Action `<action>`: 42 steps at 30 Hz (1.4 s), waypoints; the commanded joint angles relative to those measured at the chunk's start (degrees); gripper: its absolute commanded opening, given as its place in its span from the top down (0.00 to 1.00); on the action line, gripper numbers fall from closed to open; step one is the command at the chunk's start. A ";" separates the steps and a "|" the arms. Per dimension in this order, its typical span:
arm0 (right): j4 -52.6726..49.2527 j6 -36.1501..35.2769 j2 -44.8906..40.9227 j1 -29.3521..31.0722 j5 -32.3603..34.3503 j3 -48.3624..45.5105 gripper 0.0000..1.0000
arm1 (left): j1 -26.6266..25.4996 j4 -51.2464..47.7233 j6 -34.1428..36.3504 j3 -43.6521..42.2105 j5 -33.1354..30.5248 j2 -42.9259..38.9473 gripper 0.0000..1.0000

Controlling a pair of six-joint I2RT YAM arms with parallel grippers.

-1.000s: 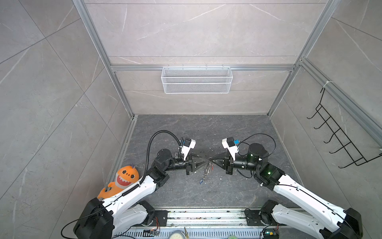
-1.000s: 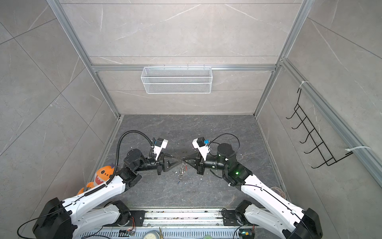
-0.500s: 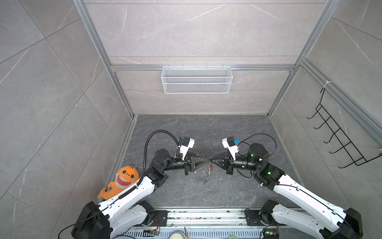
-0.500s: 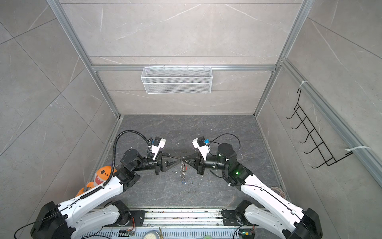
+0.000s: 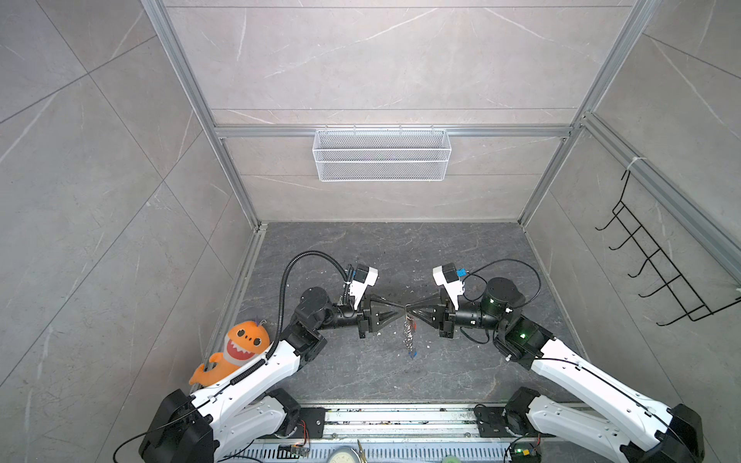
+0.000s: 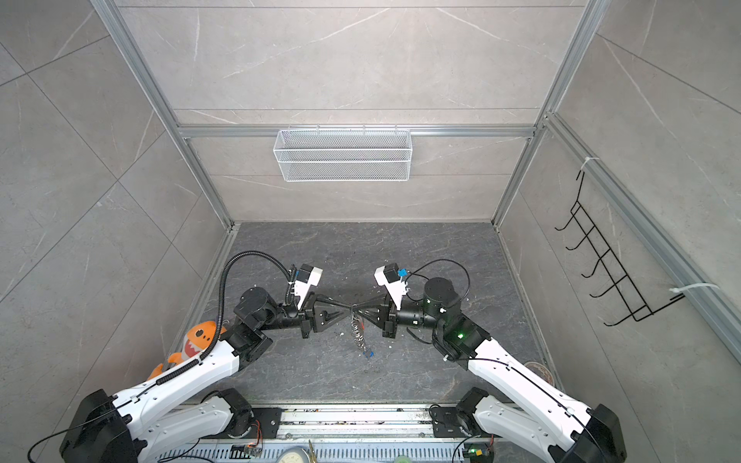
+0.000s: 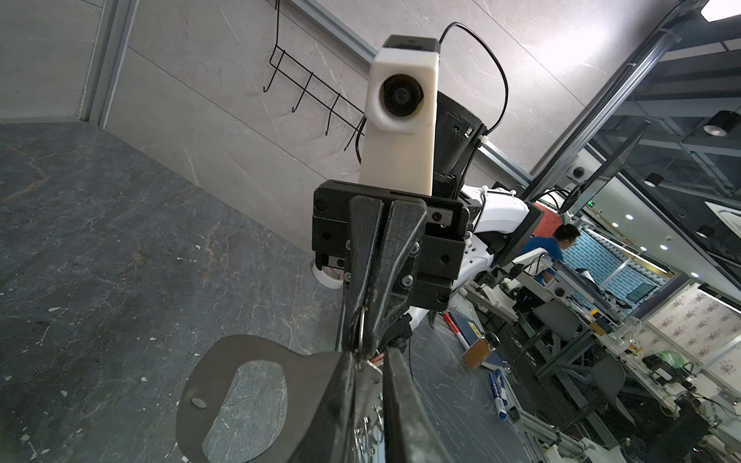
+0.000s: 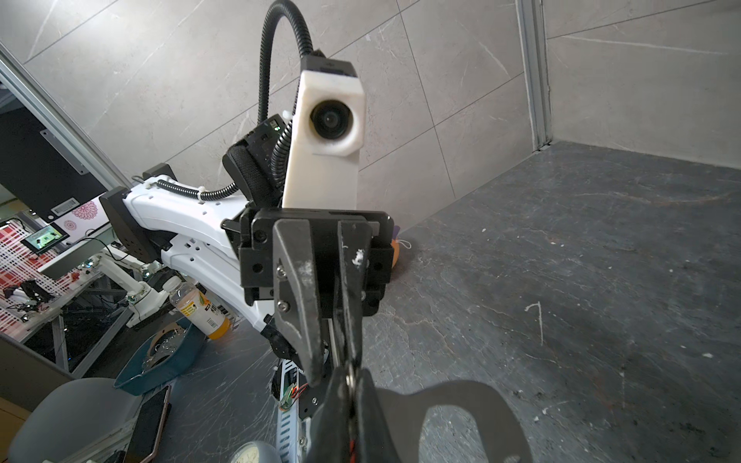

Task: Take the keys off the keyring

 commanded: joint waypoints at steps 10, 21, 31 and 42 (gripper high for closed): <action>6.17 3.42 1.22 -0.02 -2.45 1.43 1.00 | -0.36 3.73 0.16 2.89 0.95 -0.15 0.87; 6.97 4.12 1.55 -0.01 -2.13 0.93 1.00 | -0.83 3.71 0.38 3.26 0.85 -0.26 0.93; 7.76 4.97 2.02 0.06 -1.80 0.65 1.00 | -2.48 4.05 2.24 2.53 -2.09 -2.01 1.00; 7.63 5.75 1.33 0.06 0.25 -0.29 0.83 | -2.96 3.25 4.71 -0.49 -9.13 -6.84 1.00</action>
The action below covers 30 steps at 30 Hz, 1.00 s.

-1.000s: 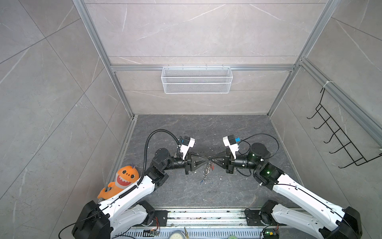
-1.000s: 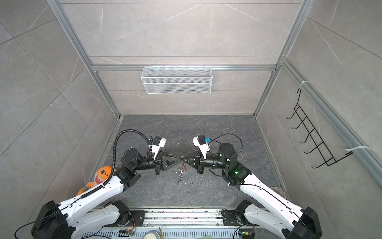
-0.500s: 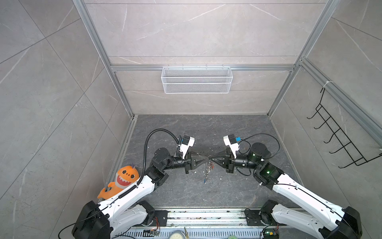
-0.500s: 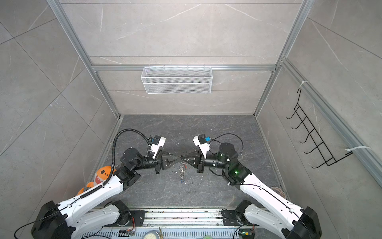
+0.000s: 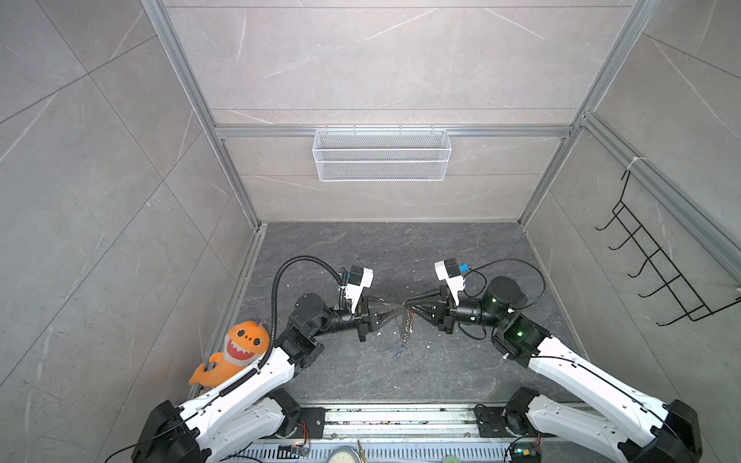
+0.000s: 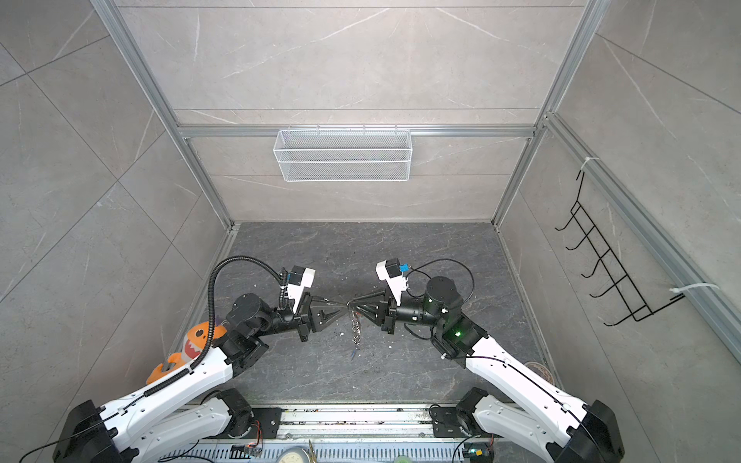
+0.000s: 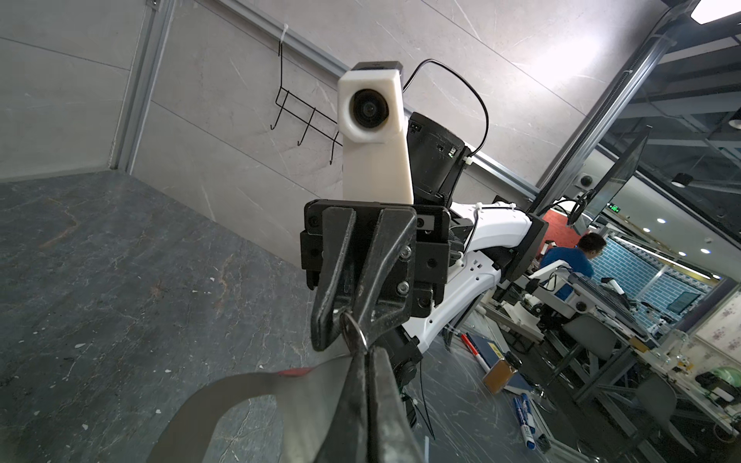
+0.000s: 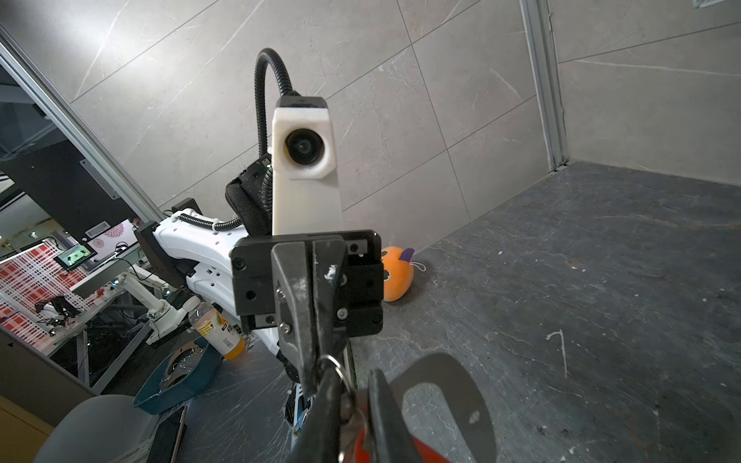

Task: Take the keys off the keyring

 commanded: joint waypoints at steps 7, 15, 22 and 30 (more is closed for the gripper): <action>1.19 0.80 -1.13 0.33 1.06 -0.86 0.90 | -0.35 3.23 2.42 -0.08 -2.36 -1.84 1.00; 2.09 1.27 -1.93 0.33 -0.34 -1.02 1.00 | -0.32 3.30 2.11 0.20 -2.13 -0.94 1.00; -0.42 -0.07 -3.40 0.33 0.88 -0.76 0.93 | -0.33 2.63 2.83 0.35 -1.49 -1.25 1.00; -2.49 -1.21 -4.57 0.33 1.33 -0.18 0.82 | -0.30 2.26 3.39 0.55 0.22 -1.34 1.00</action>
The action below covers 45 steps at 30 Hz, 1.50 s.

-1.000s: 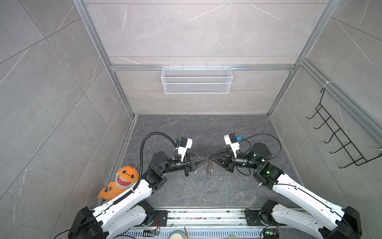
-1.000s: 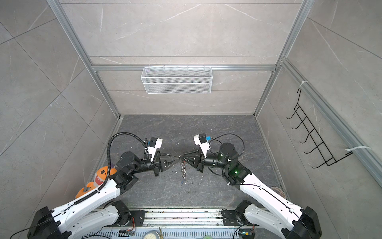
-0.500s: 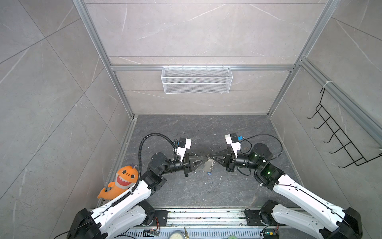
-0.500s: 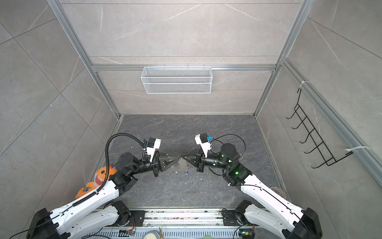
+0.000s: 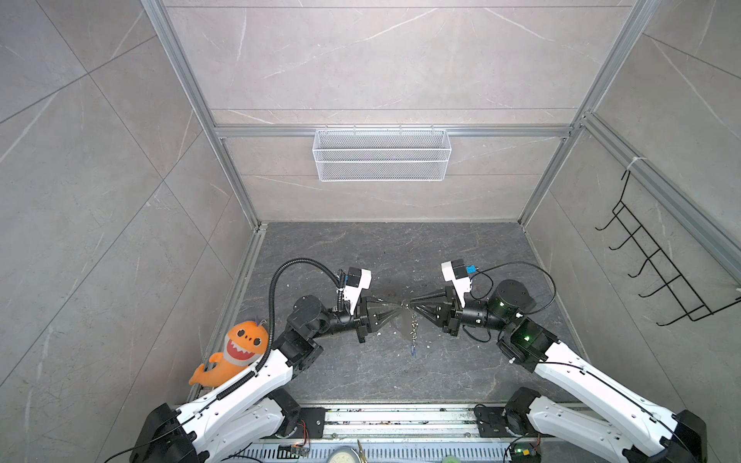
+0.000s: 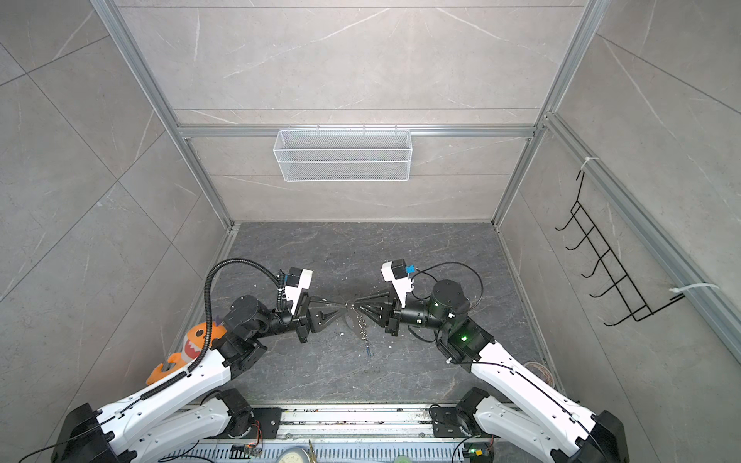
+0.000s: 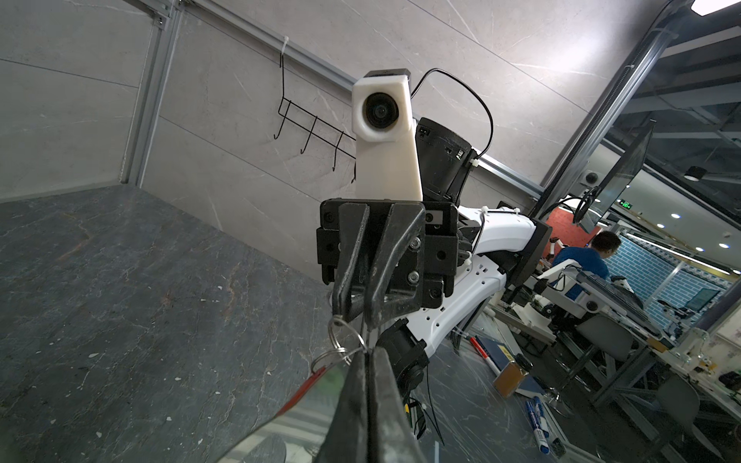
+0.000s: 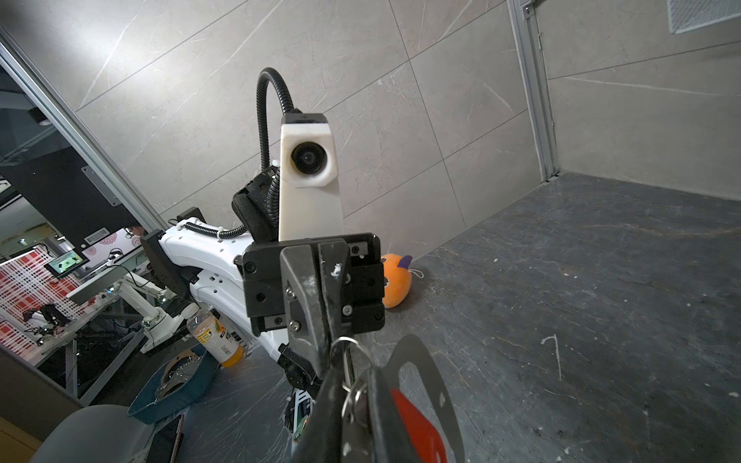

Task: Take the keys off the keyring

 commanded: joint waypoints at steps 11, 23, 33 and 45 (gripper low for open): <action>-7.32 -7.01 -0.51 -0.09 -4.94 3.08 0.60 | -0.22 2.43 1.73 2.06 8.35 -0.13 1.00; -7.51 -7.42 3.77 -0.58 -14.81 6.33 0.59 | -0.87 3.21 1.26 2.16 11.01 -0.37 1.00; -8.77 -7.93 3.06 -0.90 -13.73 6.09 0.75 | -0.96 1.19 2.38 1.91 9.32 -1.29 1.00; -9.89 -7.19 0.88 -0.92 -8.77 6.28 1.00 | -0.96 -5.40 2.46 3.13 2.91 -3.34 0.94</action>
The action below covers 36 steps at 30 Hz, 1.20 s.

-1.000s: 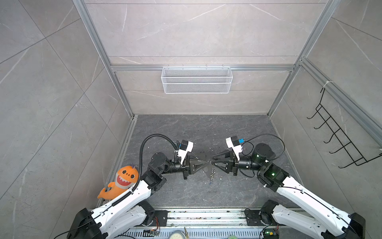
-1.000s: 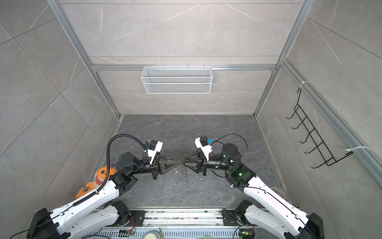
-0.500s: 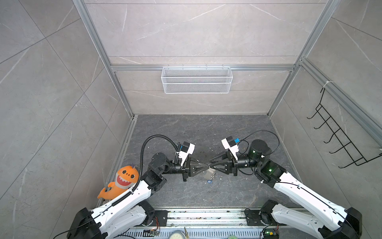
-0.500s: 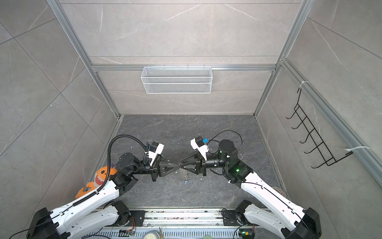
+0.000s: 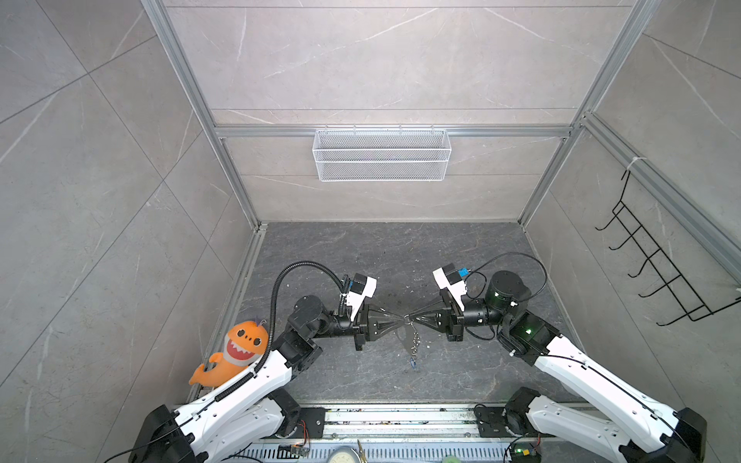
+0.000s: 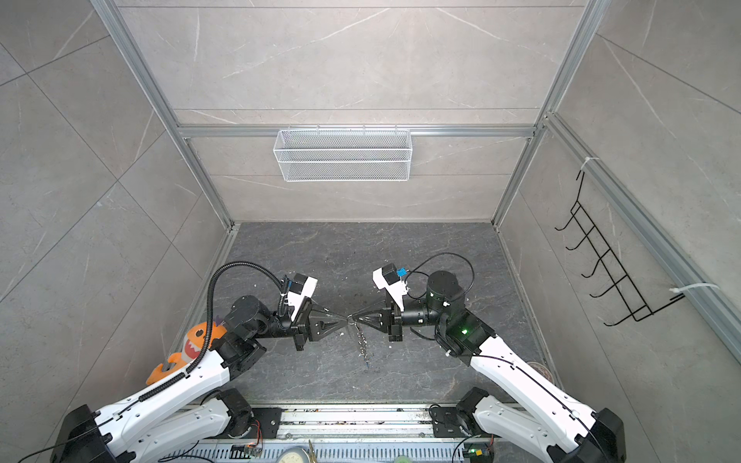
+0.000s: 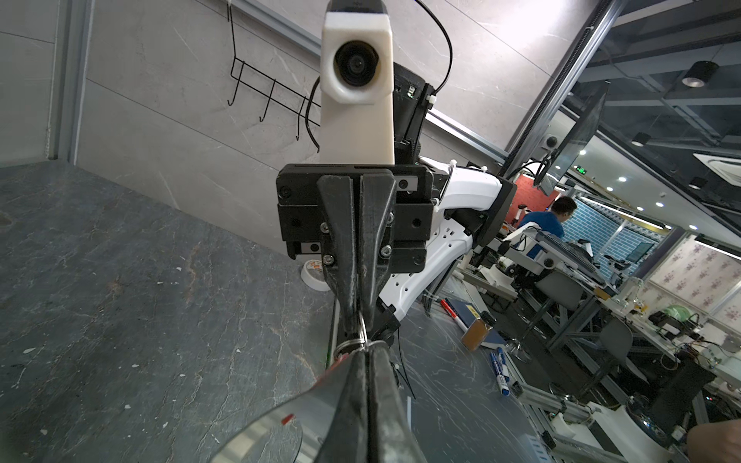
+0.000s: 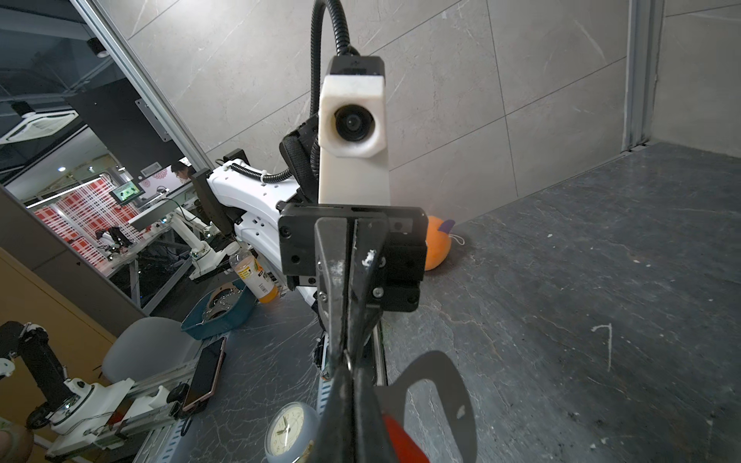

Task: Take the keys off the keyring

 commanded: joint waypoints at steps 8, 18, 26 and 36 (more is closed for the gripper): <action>4.11 4.48 -3.34 0.19 10.43 -0.29 1.00 | -0.25 -4.12 1.91 -0.23 -15.28 -8.25 0.51; 9.34 8.11 -3.48 0.23 12.82 -1.63 1.00 | -0.27 -2.26 -3.54 -0.70 -23.25 -4.60 0.27; 10.83 9.17 -3.65 0.32 12.91 -2.66 1.00 | -0.26 2.75 -2.71 1.53 -14.73 -0.88 0.49; 13.49 10.93 -3.41 0.49 13.27 -3.30 1.00 | -0.33 6.51 -4.50 2.95 -10.09 2.45 0.57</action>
